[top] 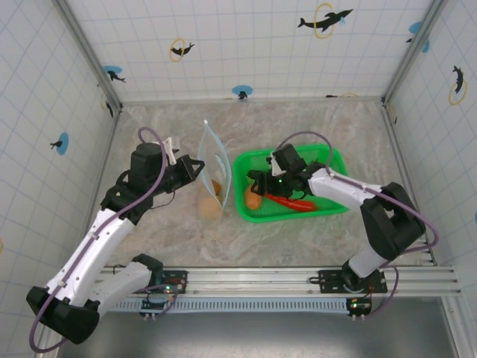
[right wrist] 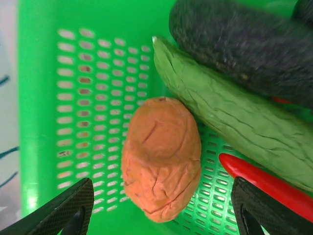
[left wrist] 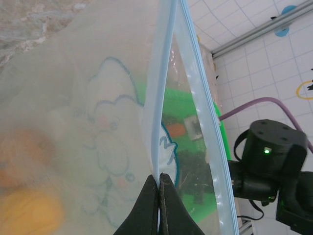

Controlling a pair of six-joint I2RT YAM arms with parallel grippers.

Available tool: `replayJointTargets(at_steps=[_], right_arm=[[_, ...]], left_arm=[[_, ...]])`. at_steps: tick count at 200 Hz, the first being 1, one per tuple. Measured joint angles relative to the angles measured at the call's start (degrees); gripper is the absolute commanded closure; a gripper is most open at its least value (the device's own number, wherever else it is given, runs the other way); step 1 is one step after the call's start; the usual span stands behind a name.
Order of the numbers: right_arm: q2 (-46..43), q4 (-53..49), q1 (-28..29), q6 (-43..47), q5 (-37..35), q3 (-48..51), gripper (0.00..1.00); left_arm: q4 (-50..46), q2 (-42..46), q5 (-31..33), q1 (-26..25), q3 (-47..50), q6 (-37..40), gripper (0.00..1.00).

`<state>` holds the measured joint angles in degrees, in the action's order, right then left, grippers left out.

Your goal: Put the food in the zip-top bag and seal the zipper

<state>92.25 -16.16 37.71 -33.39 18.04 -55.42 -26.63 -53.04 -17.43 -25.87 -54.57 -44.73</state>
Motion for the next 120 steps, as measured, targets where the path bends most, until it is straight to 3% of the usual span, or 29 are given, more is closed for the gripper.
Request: replayJointTargets(at_steps=[66, 120], right_arm=[[8.2, 1.4, 0.2, -0.3, 2.6, -1.8, 0.28], [9.2, 3.0, 0.3, -0.9, 3.1, -2.3, 0.48]], left_arm=[[-0.2, 0.0, 0.0, 0.0, 0.0, 0.7, 1.00], [-0.2, -1.1, -0.1, 0.0, -0.8, 1.0, 1.00]])
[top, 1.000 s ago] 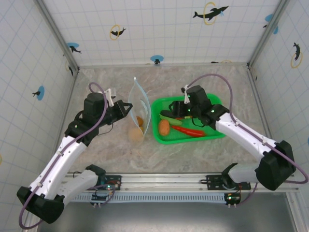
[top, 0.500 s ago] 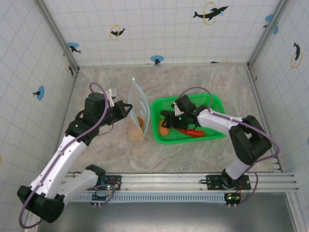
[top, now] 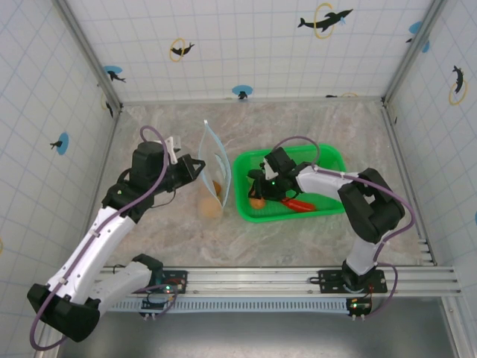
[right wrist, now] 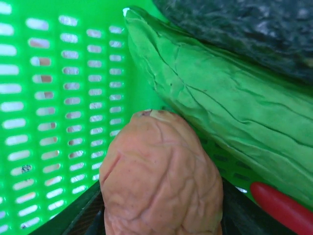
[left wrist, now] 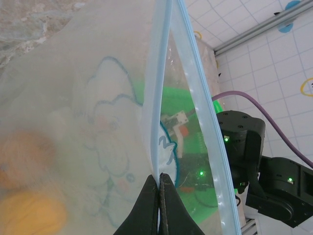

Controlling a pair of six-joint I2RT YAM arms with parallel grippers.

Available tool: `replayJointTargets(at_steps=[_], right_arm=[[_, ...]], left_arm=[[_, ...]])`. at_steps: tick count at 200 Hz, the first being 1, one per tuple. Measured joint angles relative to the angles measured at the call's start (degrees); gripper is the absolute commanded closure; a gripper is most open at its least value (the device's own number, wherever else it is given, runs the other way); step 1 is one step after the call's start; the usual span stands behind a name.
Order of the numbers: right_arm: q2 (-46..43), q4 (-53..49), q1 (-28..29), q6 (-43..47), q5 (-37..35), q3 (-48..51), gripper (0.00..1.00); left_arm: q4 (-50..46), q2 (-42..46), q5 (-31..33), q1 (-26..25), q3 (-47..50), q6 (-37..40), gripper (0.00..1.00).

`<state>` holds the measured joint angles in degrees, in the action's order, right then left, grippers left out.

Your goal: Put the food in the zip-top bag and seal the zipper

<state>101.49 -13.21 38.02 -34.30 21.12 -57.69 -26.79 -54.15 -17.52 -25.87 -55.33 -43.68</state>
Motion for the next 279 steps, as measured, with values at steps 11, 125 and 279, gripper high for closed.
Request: replayJointTargets(at_steps=[11, 125, 279], right_arm=[[0.0, 0.1, 0.0, 0.0, 0.0, 0.0, 0.50], [-22.9, 4.4, -0.3, 4.0, -6.5, 1.6, 0.54], [-21.2, 17.8, 17.9, 13.9, -20.0, -7.6, 0.52]], left_arm=[[0.0, -0.1, 0.0, 0.0, -0.3, 0.0, 1.00], [0.5, -0.8, -1.4, 0.0, -0.7, -0.5, 1.00], [2.0, -1.5, -3.4, 0.0, -0.7, -3.3, 1.00]])
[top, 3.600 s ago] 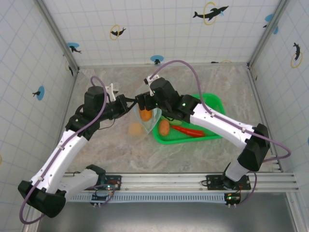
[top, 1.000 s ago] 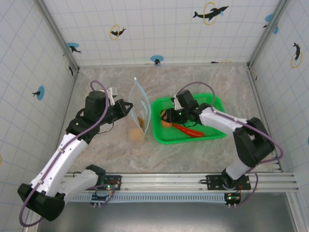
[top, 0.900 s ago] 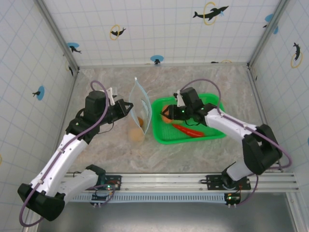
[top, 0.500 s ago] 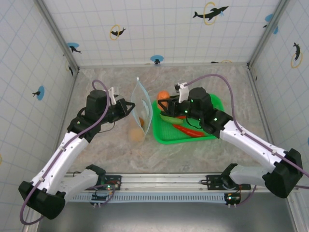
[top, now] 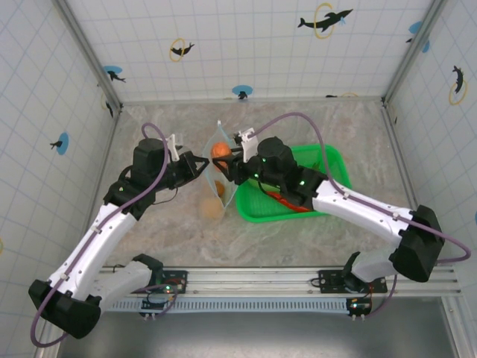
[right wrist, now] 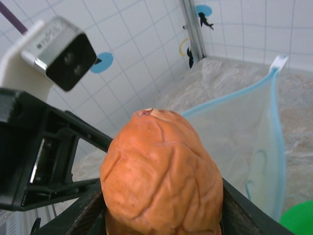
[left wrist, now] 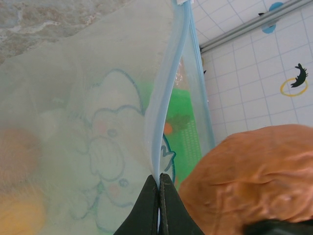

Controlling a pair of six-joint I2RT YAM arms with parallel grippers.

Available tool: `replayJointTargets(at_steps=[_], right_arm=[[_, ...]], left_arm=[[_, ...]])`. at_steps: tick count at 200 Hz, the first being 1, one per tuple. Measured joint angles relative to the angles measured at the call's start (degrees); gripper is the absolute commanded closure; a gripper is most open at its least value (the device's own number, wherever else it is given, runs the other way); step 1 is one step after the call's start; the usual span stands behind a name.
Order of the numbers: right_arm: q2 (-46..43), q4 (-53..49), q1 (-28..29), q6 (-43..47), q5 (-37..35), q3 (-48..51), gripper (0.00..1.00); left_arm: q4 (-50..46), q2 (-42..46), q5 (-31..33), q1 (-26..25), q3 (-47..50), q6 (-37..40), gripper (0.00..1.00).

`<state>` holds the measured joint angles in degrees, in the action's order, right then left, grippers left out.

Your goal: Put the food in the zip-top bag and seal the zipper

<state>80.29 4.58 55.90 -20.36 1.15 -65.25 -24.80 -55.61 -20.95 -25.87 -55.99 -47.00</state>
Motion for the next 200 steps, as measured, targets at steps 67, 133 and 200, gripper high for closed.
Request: replayJointTargets(at_steps=[67, 133, 200], right_arm=[[-1.4, 2.4, 1.2, -4.3, 0.3, 7.8, 0.51], [-1.8, 1.4, 1.2, -5.2, 2.5, 7.9, 0.40], [-1.8, -1.9, 1.3, -4.9, 3.2, 7.8, 0.22]], left_arm=[[0.0, 0.0, 0.0, 0.0, 0.0, -0.5, 1.00], [0.6, 0.0, 0.0, 0.0, 0.0, -1.0, 1.00], [0.9, -0.1, 0.0, 0.0, 0.0, -1.0, 1.00]])
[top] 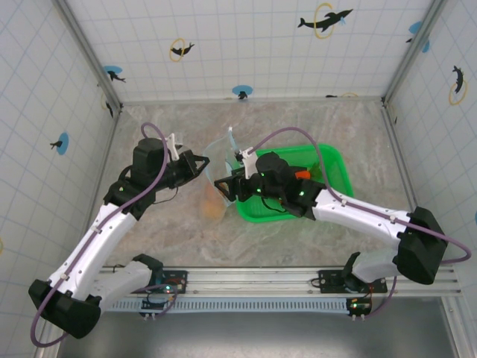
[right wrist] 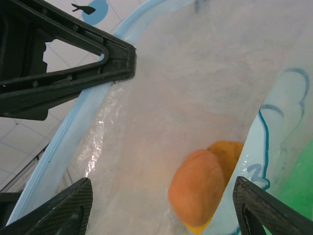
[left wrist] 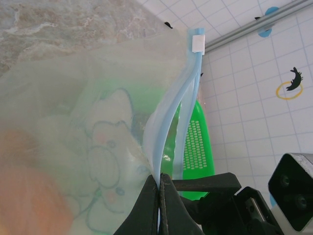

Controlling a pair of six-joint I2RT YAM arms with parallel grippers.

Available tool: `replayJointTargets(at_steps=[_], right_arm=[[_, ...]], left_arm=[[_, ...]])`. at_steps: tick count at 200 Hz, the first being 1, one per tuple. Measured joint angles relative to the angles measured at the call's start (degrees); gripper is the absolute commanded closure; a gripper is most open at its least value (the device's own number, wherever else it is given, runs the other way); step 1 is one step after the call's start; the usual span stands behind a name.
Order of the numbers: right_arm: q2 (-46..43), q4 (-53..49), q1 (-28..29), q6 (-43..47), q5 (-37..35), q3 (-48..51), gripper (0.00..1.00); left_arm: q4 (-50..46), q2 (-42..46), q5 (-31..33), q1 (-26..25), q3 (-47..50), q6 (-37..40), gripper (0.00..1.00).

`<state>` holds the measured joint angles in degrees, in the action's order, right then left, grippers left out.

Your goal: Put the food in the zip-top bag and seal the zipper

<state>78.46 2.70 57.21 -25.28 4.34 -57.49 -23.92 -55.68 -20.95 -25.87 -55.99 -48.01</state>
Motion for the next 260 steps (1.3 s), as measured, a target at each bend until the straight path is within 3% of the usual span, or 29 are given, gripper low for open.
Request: replayJointTargets(at_steps=[108, 202, 260], right_arm=[[-1.3, -6.2, -4.1, 1.4, -2.0, -4.0, 0.27], [-4.1, -10.3, -7.4, 3.3, -4.4, -7.8, 0.30], [-4.2, -13.0, -8.9, 3.6, -6.6, -7.8, 0.30]], left_arm=[[-0.1, 0.0, 0.2, 0.0, -0.2, 0.2, 1.00], [-2.2, 0.4, -0.1, 0.0, -6.4, 1.7, 1.00], [-4.1, -3.8, 0.9, 0.5, 1.6, 2.1, 1.00]])
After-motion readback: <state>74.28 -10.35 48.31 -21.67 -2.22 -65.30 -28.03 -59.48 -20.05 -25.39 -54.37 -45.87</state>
